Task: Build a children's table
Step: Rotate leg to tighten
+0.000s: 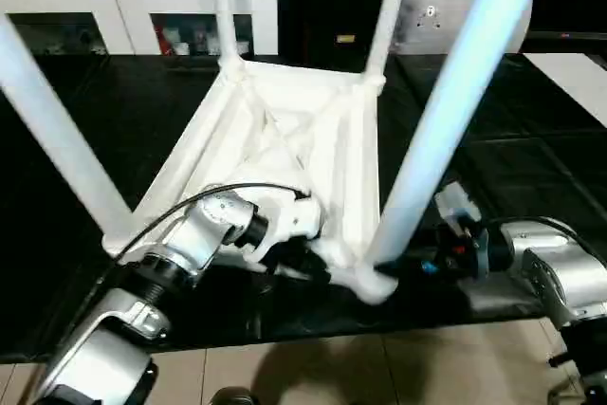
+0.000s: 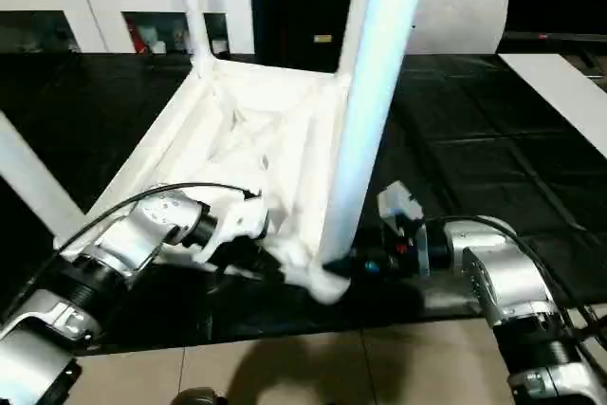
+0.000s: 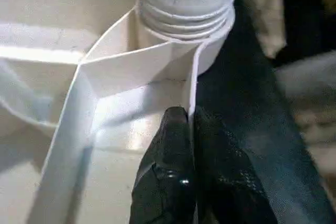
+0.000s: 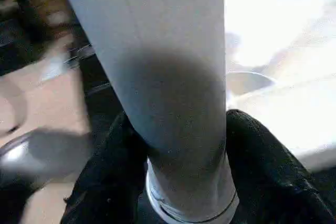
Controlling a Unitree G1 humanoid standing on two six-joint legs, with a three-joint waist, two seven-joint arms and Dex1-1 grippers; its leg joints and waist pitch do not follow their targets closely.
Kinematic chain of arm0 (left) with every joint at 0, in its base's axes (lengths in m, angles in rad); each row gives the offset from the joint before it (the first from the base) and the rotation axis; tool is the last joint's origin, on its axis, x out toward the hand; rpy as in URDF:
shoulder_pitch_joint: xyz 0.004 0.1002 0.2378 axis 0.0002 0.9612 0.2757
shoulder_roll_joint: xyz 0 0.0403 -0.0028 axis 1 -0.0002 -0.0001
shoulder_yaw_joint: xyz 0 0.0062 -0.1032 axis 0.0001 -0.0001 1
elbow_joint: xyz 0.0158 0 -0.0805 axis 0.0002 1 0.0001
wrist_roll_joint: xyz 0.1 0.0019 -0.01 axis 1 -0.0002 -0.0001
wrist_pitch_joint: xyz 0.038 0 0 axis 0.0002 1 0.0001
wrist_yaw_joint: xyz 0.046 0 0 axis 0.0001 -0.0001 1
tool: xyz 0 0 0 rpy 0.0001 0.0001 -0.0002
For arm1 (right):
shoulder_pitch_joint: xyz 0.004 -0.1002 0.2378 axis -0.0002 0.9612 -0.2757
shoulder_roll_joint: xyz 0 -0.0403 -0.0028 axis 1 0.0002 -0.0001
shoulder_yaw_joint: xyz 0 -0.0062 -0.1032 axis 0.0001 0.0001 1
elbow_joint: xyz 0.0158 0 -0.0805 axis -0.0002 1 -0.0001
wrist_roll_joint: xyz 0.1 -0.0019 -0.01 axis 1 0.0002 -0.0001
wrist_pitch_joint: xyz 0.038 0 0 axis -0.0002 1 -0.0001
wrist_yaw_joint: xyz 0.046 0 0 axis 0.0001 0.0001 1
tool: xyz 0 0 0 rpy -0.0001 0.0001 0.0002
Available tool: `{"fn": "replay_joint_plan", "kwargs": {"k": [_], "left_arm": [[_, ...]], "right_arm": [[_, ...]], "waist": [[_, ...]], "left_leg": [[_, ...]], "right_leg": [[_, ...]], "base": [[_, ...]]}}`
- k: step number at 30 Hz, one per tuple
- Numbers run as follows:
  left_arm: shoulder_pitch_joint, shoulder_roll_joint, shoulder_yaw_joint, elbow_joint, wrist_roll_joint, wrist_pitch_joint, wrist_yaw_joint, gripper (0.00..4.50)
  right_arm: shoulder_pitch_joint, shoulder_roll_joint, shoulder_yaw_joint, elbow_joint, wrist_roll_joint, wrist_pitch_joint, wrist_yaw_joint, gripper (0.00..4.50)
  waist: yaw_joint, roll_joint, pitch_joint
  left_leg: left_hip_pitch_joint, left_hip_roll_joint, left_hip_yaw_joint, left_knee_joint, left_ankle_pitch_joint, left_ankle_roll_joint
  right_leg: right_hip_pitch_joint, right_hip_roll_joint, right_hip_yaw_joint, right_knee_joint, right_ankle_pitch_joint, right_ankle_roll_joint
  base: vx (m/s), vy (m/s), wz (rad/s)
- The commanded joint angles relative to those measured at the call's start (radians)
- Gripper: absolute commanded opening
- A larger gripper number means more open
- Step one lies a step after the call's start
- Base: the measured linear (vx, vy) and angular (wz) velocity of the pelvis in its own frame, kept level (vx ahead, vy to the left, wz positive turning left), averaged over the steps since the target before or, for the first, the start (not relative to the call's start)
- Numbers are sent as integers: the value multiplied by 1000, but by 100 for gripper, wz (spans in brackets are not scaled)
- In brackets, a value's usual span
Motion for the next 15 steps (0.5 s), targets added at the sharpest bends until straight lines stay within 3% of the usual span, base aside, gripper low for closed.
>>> {"fn": "replay_joint_plan", "kwargs": {"k": [1, 2, 4, 5, 7, 8, 10, 11, 13, 15], "left_arm": [[-17, -64, 28, -32, -25, 71, 92, 0], [-16, -84, 40, -35, -30, 108, 125, 0], [-18, -122, 59, -31, -31, 162, 194, 0], [-23, -171, 78, -17, -24, 200, 277, 0], [-26, -194, 90, -15, -23, 218, 318, 0], [-32, -237, 114, -13, -24, 246, 394, 0], [-38, -268, 133, -9, -24, 258, 448, 0], [-42, -291, 147, -8, -25, 266, 491, 0], [-42, -310, 153, -12, -30, 252, 511, 0], [-30, -331, 146, -40, -33, 251, 514, 0]], "right_arm": [[-14, 51, 11, -17, -6, 27, -100, 196], [-24, 73, 9, -5, -26, 37, -157, 196], [-47, 116, 6, 23, -65, 54, -266, 195], [-81, 181, -13, 61, -94, 98, -412, 194], [-94, 211, -23, 73, -103, 118, -474, 194], [-114, 269, -48, 94, -115, 149, -597, 193], [-132, 313, -73, 116, -116, 163, -687, 193], [-146, 346, -95, 135, -114, 165, -748, 193], [-151, 366, -106, 149, -104, 133, -760, 193], [-146, 387, -114, 153, -94, 87, -748, 249]], "waist": [[-7, -17, -72], [-19, -16, -70], [-40, -18, -69], [-61, -19, -68], [-76, -14, -67], [-93, -8, -72], [-100, 2, -73], [-110, -3, -76], [-108, -4, -75], [-100, -7, -77]], "left_leg": [[3, 25, -8, -62, -165, 37], [-3, 22, -9, -60, -169, 33], [-1, 15, -7, -54, -189, 33], [0, 16, -10, -51, -202, 32], [2, 17, -14, -47, -227, 31], [1, 31, -21, -53, -238, 41], [4, 46, -25, -58, -252, 39], [4, 46, -27, -61, -252, 35], [7, 35, -20, -60, -236, 40], [4, 29, -13, -62, -187, 55]], "right_leg": [[61, -75, 51, -98, -514, 32], [64, -74, 45, -102, -530, 52], [62, -69, 33, -116, -566, 86], [60, -66, 19, -126, -579, 94], [64, -66, 5, -136, -599, 115], [74, -72, 5, -135, -559, 107], [74, -75, 8, -131, -532, 93], [75, -81, 16, -124, -492, 72], [70, -82, 21, -123, -485, 59], [70, -82, 31, -114, -453, 31]], "base": [[0, 0, 0], [0, 0, 0], [0, 0, 0], [0, 0, 0], [0, 0, 0], [0, 0, 0], [0, 0, 0], [0, 0, 0], [0, 0, 0], [0, 0, 0]]}}
